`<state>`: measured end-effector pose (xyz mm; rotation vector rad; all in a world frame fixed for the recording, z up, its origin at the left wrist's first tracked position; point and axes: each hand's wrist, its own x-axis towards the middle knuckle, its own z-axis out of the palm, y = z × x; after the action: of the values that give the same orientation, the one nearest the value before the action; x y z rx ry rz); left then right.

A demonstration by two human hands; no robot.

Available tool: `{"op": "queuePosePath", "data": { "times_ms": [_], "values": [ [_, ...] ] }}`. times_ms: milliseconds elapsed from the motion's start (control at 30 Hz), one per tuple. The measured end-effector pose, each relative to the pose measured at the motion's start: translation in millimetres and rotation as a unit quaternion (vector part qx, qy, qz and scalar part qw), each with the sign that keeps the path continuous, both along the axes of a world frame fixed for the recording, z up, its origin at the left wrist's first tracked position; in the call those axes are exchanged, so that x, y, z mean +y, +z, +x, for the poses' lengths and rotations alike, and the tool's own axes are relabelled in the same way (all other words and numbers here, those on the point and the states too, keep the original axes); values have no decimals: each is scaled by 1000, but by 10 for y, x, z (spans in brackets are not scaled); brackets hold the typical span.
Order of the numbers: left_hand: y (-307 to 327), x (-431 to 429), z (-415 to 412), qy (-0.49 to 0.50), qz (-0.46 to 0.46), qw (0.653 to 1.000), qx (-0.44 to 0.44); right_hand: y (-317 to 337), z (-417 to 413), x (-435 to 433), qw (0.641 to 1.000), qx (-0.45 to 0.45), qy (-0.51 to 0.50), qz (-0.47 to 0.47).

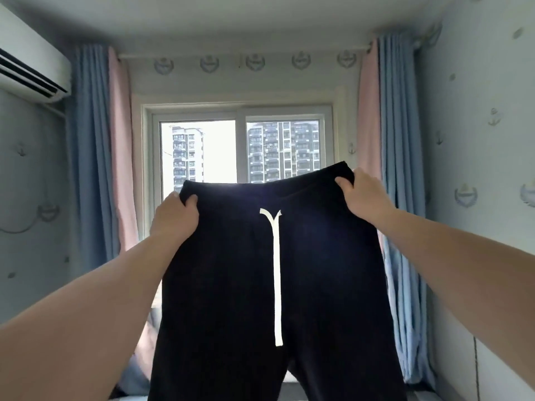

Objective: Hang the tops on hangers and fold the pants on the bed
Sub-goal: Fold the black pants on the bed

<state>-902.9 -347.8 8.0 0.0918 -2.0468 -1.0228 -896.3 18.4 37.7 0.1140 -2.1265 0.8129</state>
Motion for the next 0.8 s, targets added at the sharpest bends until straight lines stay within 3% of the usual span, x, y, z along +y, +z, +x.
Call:
{"op": "queuePosePath", "data": {
  "times_ms": [133, 233, 300, 467, 700, 800],
  "values": [
    [364, 83, 86, -86, 185, 970, -133, 290, -21, -176, 990, -94, 33, -102],
    [435, 194, 204, -168, 223, 940, -196, 409, 47, -383, 949, -182, 125, -224],
    [452, 347, 263, -238, 249, 923, -173, 472, 112, -530, 926, -224, 186, -238],
    [513, 741, 466, -323, 256, 906, -96, 552, 312, -865, 910, -208, 302, -194],
    [520, 850, 821, -446, 157, 878, -79, 610, 586, -1139, 930, -101, 347, -73],
    [472, 822, 851, -478, 145, 864, -62, 678, 703, -1197, 946, -91, 312, 1]
  ]
}}
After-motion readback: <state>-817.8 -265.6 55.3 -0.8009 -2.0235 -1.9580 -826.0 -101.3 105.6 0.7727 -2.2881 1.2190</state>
